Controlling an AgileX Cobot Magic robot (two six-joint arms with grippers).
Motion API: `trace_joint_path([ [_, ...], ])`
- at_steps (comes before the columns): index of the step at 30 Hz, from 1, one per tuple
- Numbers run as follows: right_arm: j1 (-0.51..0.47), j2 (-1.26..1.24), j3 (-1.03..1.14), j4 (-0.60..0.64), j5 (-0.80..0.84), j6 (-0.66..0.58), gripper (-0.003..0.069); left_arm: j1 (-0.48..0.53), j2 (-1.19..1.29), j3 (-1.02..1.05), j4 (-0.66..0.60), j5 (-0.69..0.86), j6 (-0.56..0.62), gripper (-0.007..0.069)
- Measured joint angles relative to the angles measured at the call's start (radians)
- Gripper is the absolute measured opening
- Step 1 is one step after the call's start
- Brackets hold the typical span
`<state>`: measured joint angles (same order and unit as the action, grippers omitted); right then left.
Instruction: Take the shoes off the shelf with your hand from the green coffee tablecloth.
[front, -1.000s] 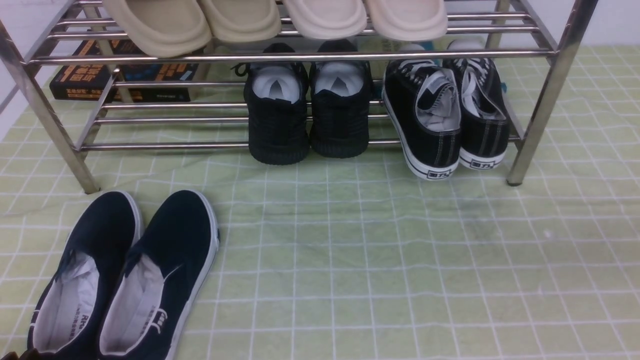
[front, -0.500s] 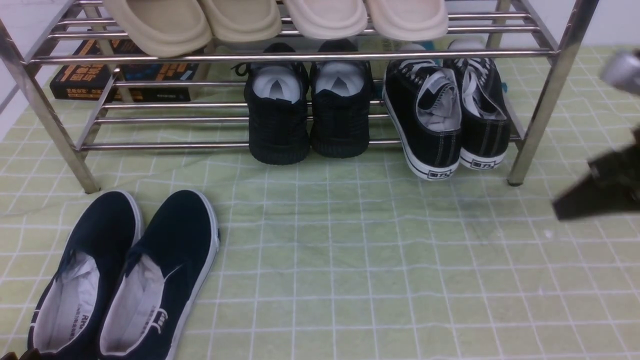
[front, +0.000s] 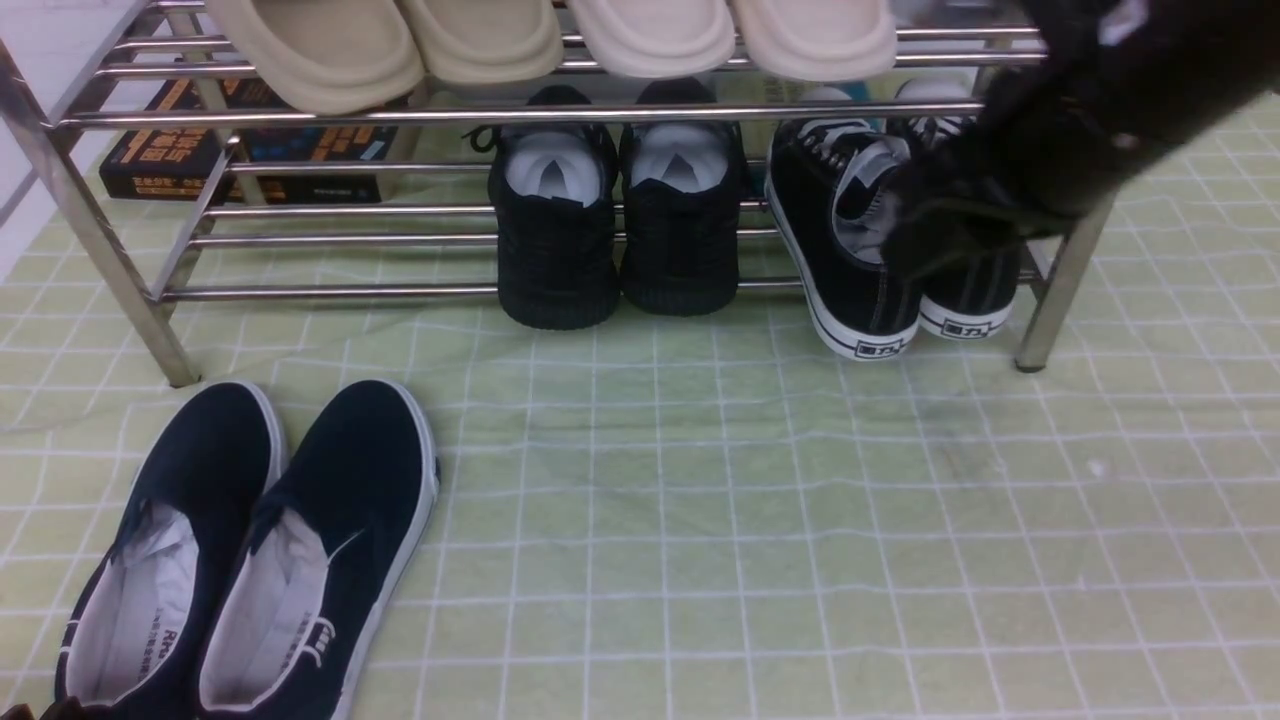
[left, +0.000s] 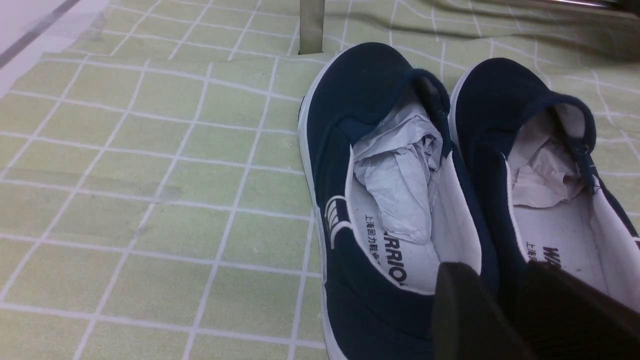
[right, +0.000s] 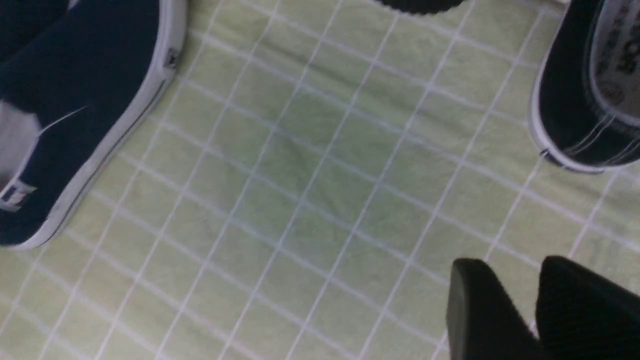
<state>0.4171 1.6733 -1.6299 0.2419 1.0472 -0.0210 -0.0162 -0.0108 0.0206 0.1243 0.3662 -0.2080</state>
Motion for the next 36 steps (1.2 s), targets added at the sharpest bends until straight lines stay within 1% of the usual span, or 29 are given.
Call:
trace_joint_path([
  [1, 0.007, 0.005, -0.005, -0.009, -0.005, 0.011, 0.026, 0.0, 0.0, 0.0, 0.0, 0.0, 0.0, 0.0197],
  [3, 0.035, 0.078, -0.064, -0.094, -0.03, 0.054, 0.033, 0.0, 0.0, 0.0, 0.0, 0.0, 0.0, 0.0198],
  [5, 0.042, 0.127, -0.096, -0.124, -0.049, 0.067, 0.0361, 0.0, 0.0, 0.0, 0.0, 0.0, 0.0, 0.02],
  [7, 0.043, 0.168, -0.118, -0.141, -0.067, 0.071, 0.0376, 0.0, 0.0, 0.0, 0.001, 0.0, 0.0, 0.0202],
  [9, 0.043, 0.194, -0.125, -0.147, -0.077, 0.072, 0.0382, 0.0, 0.0, 0.0, 0.001, 0.0, 0.0, 0.0206],
  [17, 0.043, 0.287, -0.131, -0.264, -0.179, 0.073, 0.0384, 0.0, 0.0, 0.0, 0.002, 0.0, 0.0, 0.0214],
  [23, 0.043, 0.317, -0.131, -0.295, -0.223, 0.073, 0.0382, 0.0, 0.0, 0.0, 0.001, 0.0, 0.0, 0.022],
  [27, 0.043, 0.341, -0.131, -0.302, -0.227, 0.073, 0.0337, 0.0, 0.0, 0.0, 0.002, 0.0, 0.0, 0.0225],
  [28, 0.043, 0.345, -0.131, -0.302, -0.226, 0.073, 0.0291, 0.0, 0.0, 0.0, 0.002, 0.0, 0.0, 0.0227],
  [29, 0.043, 0.345, -0.131, -0.302, -0.225, 0.073, 0.0277, 0.0, 0.0, 0.0, 0.002, 0.0, 0.0, 0.0227],
  [30, 0.043, 0.345, -0.131, -0.304, -0.22, 0.073, 0.0207, 0.0, 0.0, 0.0, 0.002, 0.0, 0.0, 0.023],
  [31, 0.043, 0.344, -0.132, -0.305, -0.215, 0.073, 0.0157, 0.0, 0.0, 0.0, 0.002, 0.0, 0.0, 0.023],
  [32, 0.043, 0.344, -0.134, -0.305, -0.21, 0.073, 0.0146, 0.0, 0.0, 0.0, 0.002, 0.0, 0.0, 0.023],
  [33, 0.043, 0.34, -0.141, -0.306, -0.192, 0.073, 0.0074, 0.0, 0.0, 0.0, 0.002, 0.0, 0.0, 0.0231],
  [34, 0.043, 0.335, -0.149, -0.305, -0.169, 0.073, 0.003, 0.0, 0.0, 0.0, 0.002, 0.0, 0.0, 0.0232],
  [35, 0.043, 0.33, -0.156, -0.303, -0.144, 0.073, 0.0008, 0.0, 0.0, 0.0, 0.002, 0.0, 0.0, 0.0232],
  [36, 0.043, 0.321, -0.167, -0.299, -0.111, 0.073, 0.0002, 0.0, 0.0, 0.0, 0.002, 0.0, 0.0, 0.0232],
])
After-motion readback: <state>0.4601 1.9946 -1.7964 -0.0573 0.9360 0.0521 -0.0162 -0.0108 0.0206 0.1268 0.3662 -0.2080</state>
